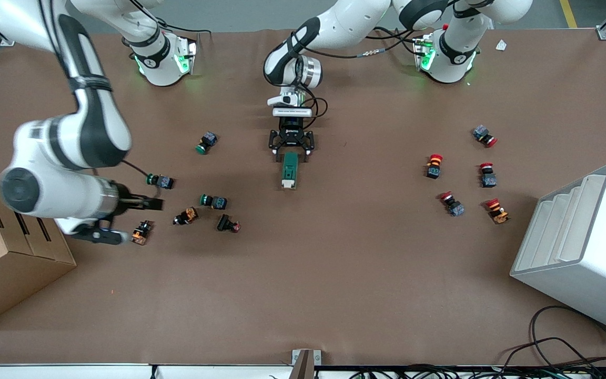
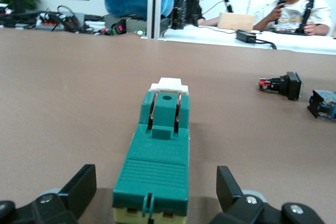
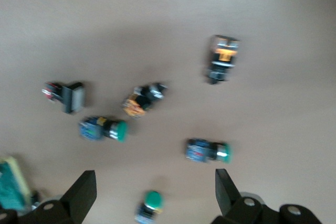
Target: Close load switch with both arms
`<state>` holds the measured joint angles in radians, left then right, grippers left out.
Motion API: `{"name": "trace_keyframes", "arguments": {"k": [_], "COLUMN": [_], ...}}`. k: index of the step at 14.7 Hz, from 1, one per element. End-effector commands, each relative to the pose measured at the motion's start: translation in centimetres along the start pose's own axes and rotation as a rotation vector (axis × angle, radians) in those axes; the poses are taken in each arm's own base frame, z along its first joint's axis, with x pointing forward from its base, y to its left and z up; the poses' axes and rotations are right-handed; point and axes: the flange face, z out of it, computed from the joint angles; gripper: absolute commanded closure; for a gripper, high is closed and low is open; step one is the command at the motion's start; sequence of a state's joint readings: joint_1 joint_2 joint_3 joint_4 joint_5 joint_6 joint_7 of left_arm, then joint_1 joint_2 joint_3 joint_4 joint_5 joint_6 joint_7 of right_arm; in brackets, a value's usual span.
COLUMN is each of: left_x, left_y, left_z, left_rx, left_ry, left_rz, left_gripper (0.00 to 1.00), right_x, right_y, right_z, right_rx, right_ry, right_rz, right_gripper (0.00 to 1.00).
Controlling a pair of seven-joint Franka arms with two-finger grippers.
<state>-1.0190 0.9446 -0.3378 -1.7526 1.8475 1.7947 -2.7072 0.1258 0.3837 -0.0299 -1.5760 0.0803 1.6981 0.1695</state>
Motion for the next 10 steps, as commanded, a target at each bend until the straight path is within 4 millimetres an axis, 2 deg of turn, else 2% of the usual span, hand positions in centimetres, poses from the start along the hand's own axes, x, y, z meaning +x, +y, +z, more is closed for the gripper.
{"name": "trace_keyframes", "arguments": {"k": [1, 4, 6, 10], "left_x": [0.4, 2.1, 3.8, 6.6], "left_y": [3.1, 5.2, 6.2, 8.0], "left_z": [-0.6, -1.5, -2.1, -1.5], "left_rx": [0.037, 0.095, 0.159, 0.235], "left_ry": [-0.076, -0.144, -0.197, -0.295], "left_rz": [-0.091, -0.133, -0.129, -0.015], "left_gripper": [0.0, 0.0, 0.0, 0.0], "right_x": [-1.1, -1.7, -1.8, -2.9], "right_y": [3.4, 7.0, 8.5, 9.9], "right_z": [-3.8, -7.5, -10.3, -13.3], "right_rx": [-0.034, -0.094, -0.097, -0.091], "right_ry": [-0.008, -0.02, 0.018, 0.013], "right_rz": [-0.089, -0.129, -0.137, -0.106], "right_gripper": [0.0, 0.0, 0.0, 0.0]}}
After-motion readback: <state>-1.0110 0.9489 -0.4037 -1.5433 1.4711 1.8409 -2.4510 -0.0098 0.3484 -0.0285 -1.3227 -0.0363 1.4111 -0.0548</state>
